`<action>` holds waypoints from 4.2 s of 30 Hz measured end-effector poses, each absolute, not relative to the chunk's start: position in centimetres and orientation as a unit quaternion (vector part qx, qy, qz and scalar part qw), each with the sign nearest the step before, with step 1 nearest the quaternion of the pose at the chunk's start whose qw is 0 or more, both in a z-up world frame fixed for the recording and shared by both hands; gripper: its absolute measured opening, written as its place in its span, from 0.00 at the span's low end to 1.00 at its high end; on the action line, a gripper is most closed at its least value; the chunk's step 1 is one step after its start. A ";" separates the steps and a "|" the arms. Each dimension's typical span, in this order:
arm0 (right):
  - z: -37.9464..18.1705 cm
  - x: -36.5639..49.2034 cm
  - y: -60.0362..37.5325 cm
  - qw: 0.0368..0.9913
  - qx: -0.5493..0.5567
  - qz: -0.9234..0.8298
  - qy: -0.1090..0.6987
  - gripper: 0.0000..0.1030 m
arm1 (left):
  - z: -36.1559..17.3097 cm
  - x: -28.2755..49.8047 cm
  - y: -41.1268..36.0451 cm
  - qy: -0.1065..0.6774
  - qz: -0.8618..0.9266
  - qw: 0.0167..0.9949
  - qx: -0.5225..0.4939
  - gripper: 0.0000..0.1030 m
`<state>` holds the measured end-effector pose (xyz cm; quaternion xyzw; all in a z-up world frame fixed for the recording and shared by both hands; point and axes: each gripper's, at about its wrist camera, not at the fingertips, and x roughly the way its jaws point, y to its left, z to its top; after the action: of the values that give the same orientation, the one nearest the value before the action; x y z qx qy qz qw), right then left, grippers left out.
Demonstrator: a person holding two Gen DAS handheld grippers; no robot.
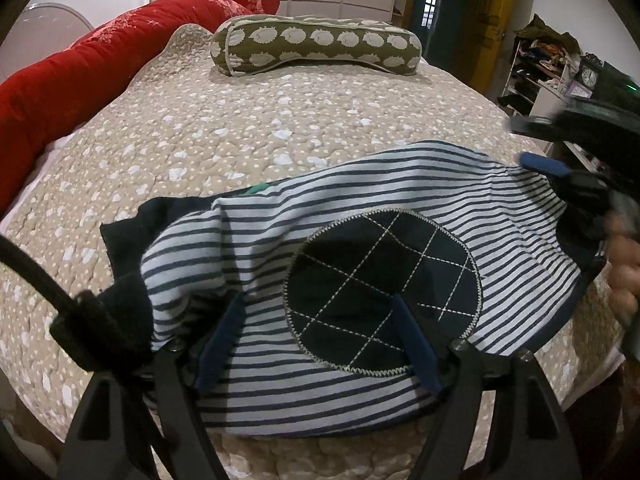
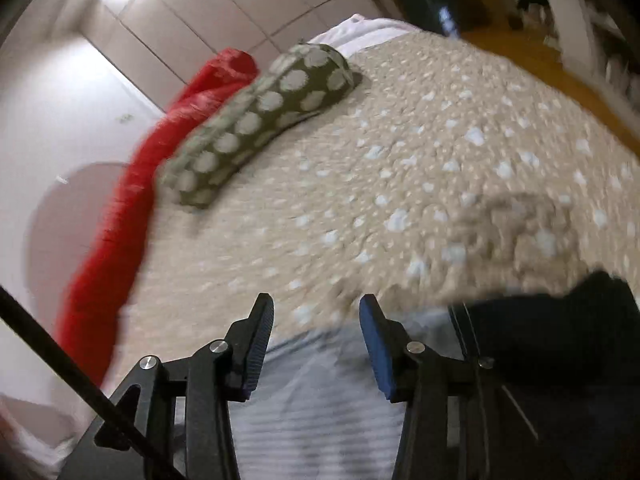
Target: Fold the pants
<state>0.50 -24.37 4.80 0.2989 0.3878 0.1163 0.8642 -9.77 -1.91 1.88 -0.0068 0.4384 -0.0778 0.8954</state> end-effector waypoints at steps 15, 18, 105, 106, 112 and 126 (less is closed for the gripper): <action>1.9 -13.9 -31.4 0.901 0.225 0.066 0.366 0.51 | 2.3 -9.5 -2.2 0.453 -0.069 0.889 -0.002 0.76; 2.1 -14.2 -33.2 0.906 0.239 0.009 0.350 0.66 | 3.2 -9.9 -1.5 0.461 -0.072 0.884 -0.018 0.76; 1.8 -4.9 -19.8 0.855 0.294 0.162 0.396 0.39 | 4.4 -7.4 -5.9 0.510 -0.175 0.833 -0.125 0.49; 1.0 -4.9 -20.2 0.853 0.302 0.154 0.397 0.34 | 4.4 -7.6 -6.0 0.507 -0.177 0.835 -0.121 0.49; 3.9 -6.1 -20.6 0.881 0.246 0.121 0.385 0.36 | 4.2 -9.6 -6.3 0.490 -0.171 0.848 -0.109 0.49; 2.5 5.0 -12.7 0.745 0.316 0.290 0.511 0.53 | 2.6 -11.2 -4.6 0.495 -0.161 0.838 -0.165 0.52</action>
<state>5.03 -12.74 2.50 0.3164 0.5109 0.2903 0.7447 -11.16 -4.57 2.57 -0.1648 0.4954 -0.1612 0.8375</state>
